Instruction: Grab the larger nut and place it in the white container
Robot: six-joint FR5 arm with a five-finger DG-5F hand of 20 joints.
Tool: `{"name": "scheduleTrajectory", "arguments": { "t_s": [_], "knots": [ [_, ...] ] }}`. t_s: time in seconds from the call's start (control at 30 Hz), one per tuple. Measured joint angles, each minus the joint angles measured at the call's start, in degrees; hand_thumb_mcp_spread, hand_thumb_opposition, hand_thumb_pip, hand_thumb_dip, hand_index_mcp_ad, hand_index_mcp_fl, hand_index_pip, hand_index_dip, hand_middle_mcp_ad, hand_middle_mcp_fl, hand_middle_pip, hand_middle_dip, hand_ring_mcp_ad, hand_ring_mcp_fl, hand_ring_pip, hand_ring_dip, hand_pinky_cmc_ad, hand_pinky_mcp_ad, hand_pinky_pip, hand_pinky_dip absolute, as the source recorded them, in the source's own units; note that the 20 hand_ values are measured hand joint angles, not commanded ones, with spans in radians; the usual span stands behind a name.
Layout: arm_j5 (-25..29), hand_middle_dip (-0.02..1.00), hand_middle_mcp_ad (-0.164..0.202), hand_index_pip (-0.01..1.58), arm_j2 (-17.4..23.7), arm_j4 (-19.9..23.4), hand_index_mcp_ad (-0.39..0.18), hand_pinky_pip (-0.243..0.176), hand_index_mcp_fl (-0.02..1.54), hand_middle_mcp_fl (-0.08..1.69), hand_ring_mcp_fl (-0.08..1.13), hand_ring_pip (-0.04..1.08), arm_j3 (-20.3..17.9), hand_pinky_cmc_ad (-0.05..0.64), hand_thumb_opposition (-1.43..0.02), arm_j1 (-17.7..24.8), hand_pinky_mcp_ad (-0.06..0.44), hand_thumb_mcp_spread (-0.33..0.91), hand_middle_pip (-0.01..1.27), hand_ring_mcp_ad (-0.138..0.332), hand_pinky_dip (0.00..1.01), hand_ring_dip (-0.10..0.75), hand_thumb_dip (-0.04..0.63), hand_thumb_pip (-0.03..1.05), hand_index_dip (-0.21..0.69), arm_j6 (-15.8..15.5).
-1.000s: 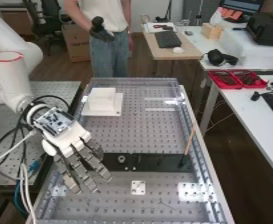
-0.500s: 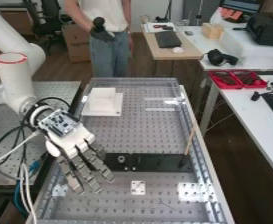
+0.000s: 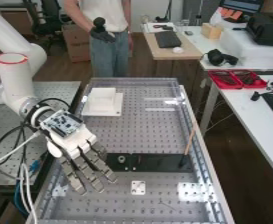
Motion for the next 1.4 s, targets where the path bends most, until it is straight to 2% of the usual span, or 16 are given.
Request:
{"name": "scheduleTrajectory", "arguments": {
  "t_s": [0.3,1.4],
  "knots": [
    [-0.65,0.19,0.091,1.53,-0.32,-0.04,-0.070,-0.077,0.02,0.00,0.01,0.09,0.19,0.346,-0.92,-0.08,0.295,0.33,0.13,0.173,0.42,0.091,0.286,0.73,0.316,-0.29],
    [-1.55,0.19,0.087,1.56,-1.15,0.78,-0.068,-0.077,0.02,0.01,0.01,0.09,0.18,0.342,-0.92,-0.26,0.298,0.34,0.13,0.164,0.42,0.089,0.283,0.73,0.241,-2.25]
  ]
}}
